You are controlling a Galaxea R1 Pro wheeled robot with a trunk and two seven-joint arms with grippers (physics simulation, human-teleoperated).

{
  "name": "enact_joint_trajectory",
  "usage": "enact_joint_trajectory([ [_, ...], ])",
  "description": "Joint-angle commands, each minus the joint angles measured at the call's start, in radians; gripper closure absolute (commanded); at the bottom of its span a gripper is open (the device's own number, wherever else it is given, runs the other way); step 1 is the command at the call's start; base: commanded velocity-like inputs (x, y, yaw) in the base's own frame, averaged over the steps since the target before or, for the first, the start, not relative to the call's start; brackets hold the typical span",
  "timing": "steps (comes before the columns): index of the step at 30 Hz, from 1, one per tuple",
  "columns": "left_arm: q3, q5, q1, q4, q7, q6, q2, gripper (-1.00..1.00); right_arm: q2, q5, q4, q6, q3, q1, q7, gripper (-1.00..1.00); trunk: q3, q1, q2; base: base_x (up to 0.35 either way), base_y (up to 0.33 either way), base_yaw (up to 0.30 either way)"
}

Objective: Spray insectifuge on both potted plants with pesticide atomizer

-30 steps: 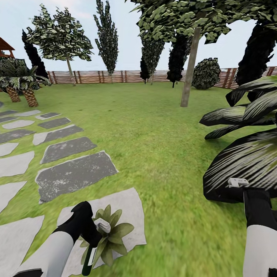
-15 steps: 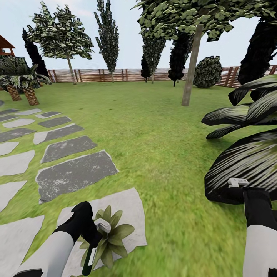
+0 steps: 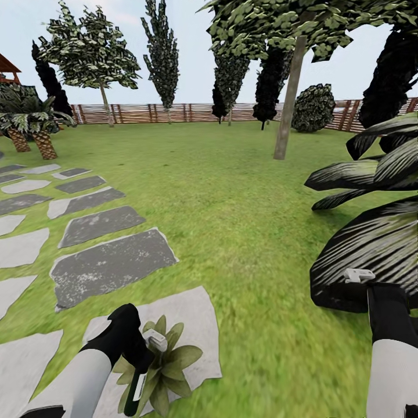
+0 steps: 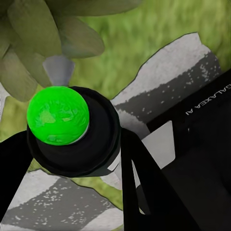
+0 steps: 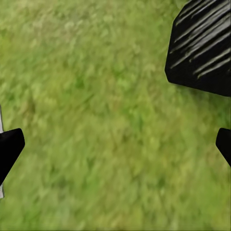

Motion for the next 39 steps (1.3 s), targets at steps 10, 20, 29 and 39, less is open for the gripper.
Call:
enact_joint_trajectory([
  [10,0.008,-0.01,-0.001,0.0,-0.009,0.006,-0.001,1.0,0.0,0.011,-0.002,0.001,-0.002,-0.001,0.01,-1.0,-0.008,0.0,0.0,0.007,0.0,-0.087],
  [20,0.008,-0.01,-0.001,0.0,-0.009,0.006,-0.001,1.0,0.0,0.011,-0.002,0.001,-0.002,-0.001,0.009,-1.0,-0.012,0.0,0.0,0.0,0.0,-0.021],
  [29,0.008,-0.011,-0.001,0.0,-0.009,0.006,-0.001,1.0,0.0,0.011,-0.002,0.001,-0.002,-0.001,0.009,-1.0,-0.017,0.0,0.0,0.0,0.0,-0.016],
  [39,0.008,-0.011,-0.001,0.001,-0.009,0.006,-0.001,1.0,0.0,0.011,-0.002,0.001,-0.002,-0.001,0.01,-1.0,-0.023,0.0,0.0,0.0,0.0,0.0],
])
